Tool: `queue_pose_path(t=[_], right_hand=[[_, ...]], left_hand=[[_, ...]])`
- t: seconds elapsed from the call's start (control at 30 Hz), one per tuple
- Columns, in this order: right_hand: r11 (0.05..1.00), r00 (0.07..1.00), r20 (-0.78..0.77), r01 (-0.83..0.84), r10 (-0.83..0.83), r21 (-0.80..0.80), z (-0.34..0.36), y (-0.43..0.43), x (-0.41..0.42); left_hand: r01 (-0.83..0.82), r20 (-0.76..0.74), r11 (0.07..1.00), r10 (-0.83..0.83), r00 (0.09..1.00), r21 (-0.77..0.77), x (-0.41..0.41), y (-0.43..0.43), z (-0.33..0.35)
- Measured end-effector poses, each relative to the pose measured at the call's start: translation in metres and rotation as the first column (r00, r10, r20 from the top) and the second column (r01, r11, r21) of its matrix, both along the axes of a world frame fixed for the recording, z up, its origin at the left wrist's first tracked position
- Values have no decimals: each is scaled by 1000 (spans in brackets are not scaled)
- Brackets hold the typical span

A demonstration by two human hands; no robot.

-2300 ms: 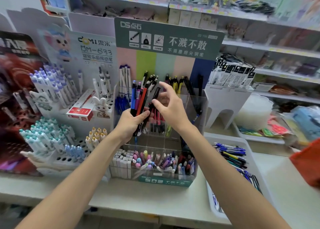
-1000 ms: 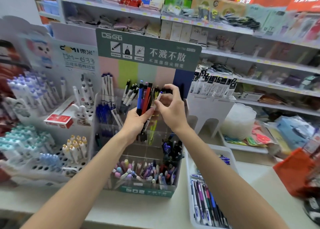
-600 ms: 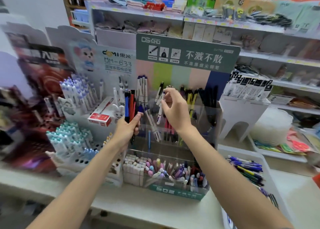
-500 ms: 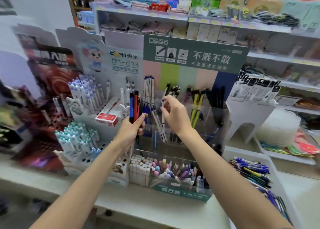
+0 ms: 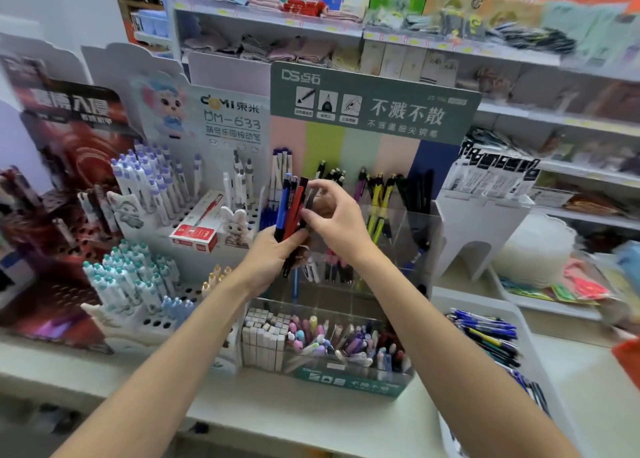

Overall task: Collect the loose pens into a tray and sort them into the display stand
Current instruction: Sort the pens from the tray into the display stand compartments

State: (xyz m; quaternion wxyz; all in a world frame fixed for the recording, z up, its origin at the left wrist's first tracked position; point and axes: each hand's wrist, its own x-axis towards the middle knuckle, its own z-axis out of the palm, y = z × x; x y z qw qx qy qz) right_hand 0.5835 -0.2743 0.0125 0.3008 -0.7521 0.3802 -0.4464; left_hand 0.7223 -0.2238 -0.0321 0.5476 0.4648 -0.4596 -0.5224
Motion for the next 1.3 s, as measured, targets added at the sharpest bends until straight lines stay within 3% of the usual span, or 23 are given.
queue_pose_path(t=[0.13,0.2,0.3,0.37,0.43,0.6,0.7,0.8,0.97,1.07,1.2,1.3], right_hand=[[987,963,218,158,-158,16,8,-8,-32],[987,965,209,153,-160,48,9,-10,-50],[996,994,-98,63,-57,57,7,-13,-74],[992,941,-336,0,42,124,7,-12,-85],[991,881,-468,-13,74,132,9,-11,-92],[984,898,-414,-92,148,152,12,-9,-104],[992,920,-373,-92,119,91,16,-10,-122],[1000,977,-209,23,-25,-11,32,-16,-146],[893,942,-83,277,-326,-355,57,-44,-178],[864,906,-171,290,-386,-411,50,-56,-181],[920,884,-342,202,-318,-335,25,-61,-180],[908,877,-322,245,-357,-340,13,-58,-177]], left_hand=[[-73,-153,995,83,985,74,-1,-7,2],[-120,-178,990,133,975,80,0,-12,4],[-273,-66,962,274,959,21,-5,-26,7],[-331,114,940,339,934,-86,-14,-34,12],[-307,232,938,339,912,-163,-25,-42,17],[-206,344,936,301,889,-284,-58,-52,30],[-227,171,949,267,949,-220,-75,-53,38],[-191,18,972,195,981,-134,-84,-54,38],[-39,-54,996,35,998,-85,-98,-53,28],[-40,-35,995,37,999,-89,-103,-51,25],[-69,-60,995,65,996,-66,-104,-49,26],[-78,-70,995,74,995,-54,-100,-45,26]])
